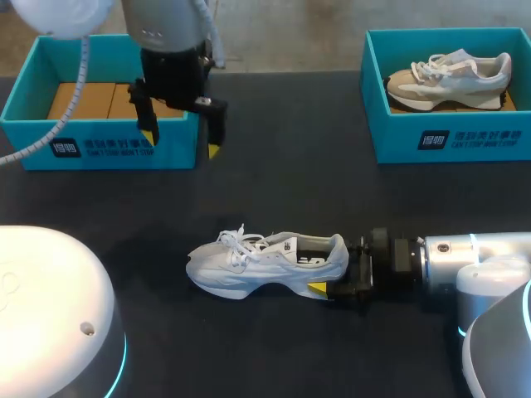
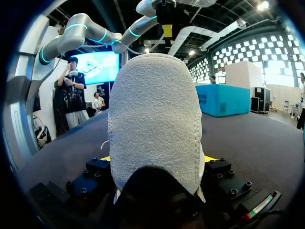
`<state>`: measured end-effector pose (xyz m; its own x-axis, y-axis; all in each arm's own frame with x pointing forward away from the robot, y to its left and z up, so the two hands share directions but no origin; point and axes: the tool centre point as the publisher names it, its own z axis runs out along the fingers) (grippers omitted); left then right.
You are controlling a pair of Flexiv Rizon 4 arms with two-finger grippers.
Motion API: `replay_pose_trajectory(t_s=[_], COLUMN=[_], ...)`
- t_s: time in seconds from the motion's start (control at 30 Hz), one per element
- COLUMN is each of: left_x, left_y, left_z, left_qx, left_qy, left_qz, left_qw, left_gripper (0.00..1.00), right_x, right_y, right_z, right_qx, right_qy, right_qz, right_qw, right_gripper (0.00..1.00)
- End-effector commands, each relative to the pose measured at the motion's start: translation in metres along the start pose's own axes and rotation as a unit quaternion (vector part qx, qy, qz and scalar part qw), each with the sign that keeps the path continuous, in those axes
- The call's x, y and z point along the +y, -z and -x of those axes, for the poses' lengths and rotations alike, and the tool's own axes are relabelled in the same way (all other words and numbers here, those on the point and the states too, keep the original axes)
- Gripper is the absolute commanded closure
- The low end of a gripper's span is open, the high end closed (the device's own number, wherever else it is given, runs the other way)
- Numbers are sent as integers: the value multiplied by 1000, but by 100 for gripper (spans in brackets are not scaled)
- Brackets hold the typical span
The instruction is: Take the shoe out of the shoebox, open the shoe tongue, remove and reinsert the insole, then place the shoe into the shoebox
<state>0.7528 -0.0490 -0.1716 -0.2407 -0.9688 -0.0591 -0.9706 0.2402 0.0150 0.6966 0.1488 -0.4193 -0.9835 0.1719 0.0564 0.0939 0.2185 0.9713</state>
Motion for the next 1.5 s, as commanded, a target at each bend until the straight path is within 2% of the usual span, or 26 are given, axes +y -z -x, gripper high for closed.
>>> replay_pose_trajectory(t_s=[0.03,0.87,1.13,1.37,1.5], left_x=[1,1,26,39,38], left_y=[-15,-15,-12,-29,-43], left_z=[-20,-20,-48,-80,-98], left_qx=[-13,-13,15,18,16], left_qy=[-5,-5,-29,-2,12], left_qz=[11,11,8,13,30], left_qw=[1000,1000,999,1000,999], left_gripper=[0,0,0,0,0], right_x=[0,0,0,0,0], right_y=[-3,-3,-3,-3,-3], right_z=[-1,-1,-1,-1,-1], right_qx=[-3,-3,-3,-3,-3], right_qy=[0,0,0,0,0], right_qz=[-1,-1,-1,-1,-1], right_qw=[1000,1000,1000,1000,1000], right_gripper=[100,100,100,100,100])
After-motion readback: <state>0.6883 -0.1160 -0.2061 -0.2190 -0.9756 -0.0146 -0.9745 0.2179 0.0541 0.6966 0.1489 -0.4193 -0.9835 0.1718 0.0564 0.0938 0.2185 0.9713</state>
